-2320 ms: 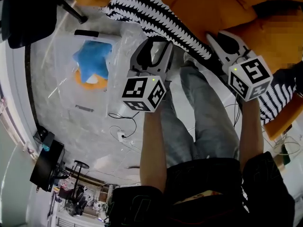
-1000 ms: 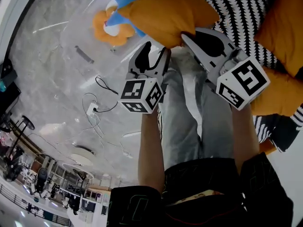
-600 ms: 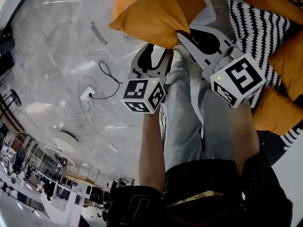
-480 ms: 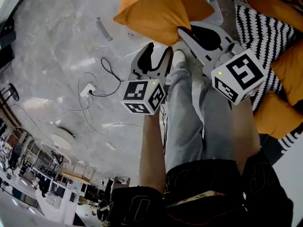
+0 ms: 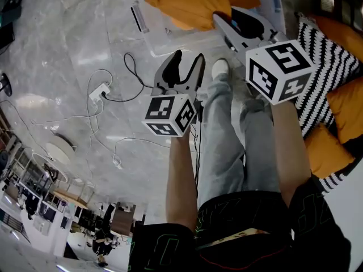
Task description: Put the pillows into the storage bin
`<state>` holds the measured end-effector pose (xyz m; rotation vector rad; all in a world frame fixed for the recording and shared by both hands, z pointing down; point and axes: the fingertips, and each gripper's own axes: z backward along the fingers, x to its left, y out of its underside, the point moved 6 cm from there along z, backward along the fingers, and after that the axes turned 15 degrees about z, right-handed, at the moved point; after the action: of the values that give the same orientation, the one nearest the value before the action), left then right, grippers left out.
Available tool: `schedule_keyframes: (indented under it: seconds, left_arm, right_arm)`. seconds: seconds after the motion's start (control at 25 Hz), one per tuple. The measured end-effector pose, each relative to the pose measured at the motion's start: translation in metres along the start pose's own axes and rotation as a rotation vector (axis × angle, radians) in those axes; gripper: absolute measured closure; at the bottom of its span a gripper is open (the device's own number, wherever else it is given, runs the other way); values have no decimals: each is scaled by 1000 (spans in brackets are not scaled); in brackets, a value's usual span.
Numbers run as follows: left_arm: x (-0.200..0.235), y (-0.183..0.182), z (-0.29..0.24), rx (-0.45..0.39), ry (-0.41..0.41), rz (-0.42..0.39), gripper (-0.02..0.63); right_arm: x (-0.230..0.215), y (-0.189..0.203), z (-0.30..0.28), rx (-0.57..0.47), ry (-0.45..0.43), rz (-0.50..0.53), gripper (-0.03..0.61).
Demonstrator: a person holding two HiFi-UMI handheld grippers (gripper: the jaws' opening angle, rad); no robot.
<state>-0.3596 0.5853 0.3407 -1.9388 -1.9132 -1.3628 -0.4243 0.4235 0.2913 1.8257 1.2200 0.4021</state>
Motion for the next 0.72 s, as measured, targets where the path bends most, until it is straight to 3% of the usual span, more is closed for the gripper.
schedule_keyframes:
  seconds: [0.12,0.24,0.32,0.48,0.56,0.6,0.72]
  left_arm:
    - [3,1,-1,6,-3,10,382]
    - [0,-4,-11,18,6,11,382]
    - [-1,-6,-17,28,15,6,383]
    - [-9,-4,-30,58,45,-19,387]
    - [-18,-4,-36,74,65,-35,398]
    - [-23,-3,-39,81,76,-43,410]
    - [-40,0,-47,98,117,-62,553]
  right_arm:
    - [3,21,-10,112,40,-3,459]
    - [-5,34,-4,162,88,31,459]
    - [-12,42,-1,166,101,-6,459]
    - [-24,49,16,99,114,-102,467]
    - [-29,49,29,59,115,-120,574]
    - [-30,49,35,28,103,-121,575]
    - [-36,52,58,-74,84,-145,576]
